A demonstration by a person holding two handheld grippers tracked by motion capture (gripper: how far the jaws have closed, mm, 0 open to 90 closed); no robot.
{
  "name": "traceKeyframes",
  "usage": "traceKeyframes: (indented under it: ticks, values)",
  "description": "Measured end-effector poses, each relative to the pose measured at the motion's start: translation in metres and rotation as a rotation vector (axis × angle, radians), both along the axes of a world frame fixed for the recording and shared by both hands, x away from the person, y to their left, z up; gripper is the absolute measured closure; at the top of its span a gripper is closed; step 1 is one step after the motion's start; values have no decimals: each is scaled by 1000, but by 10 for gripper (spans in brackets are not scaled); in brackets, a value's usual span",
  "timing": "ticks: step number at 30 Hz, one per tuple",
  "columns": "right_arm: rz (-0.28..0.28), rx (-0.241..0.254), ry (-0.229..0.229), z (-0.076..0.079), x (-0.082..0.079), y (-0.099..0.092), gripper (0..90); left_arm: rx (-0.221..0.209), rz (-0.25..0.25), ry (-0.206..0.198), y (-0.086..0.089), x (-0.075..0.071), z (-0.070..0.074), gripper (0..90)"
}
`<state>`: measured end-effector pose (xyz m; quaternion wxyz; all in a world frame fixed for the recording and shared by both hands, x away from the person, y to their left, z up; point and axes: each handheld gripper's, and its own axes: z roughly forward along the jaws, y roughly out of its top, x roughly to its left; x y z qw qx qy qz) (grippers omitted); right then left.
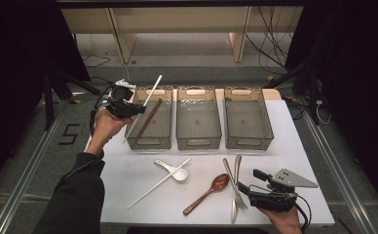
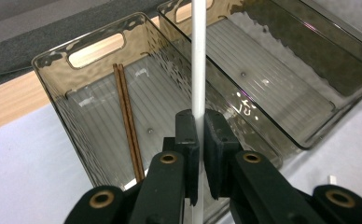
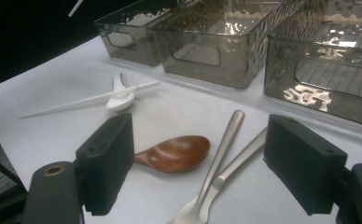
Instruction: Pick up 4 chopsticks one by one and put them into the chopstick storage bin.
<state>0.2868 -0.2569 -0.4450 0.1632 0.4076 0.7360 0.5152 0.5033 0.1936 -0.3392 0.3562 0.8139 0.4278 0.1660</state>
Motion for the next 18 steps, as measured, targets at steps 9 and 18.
traceKeyframes:
  ticks: [9, 18]
  values:
    - [1, 2, 2, 0, 1, 0, 252, 20, 30, -5, -6, 26, -5, 847]
    - [3, 5, 3, -1, 1, -1, 252, 21, 56, -16, -8, 41, -13, 847]
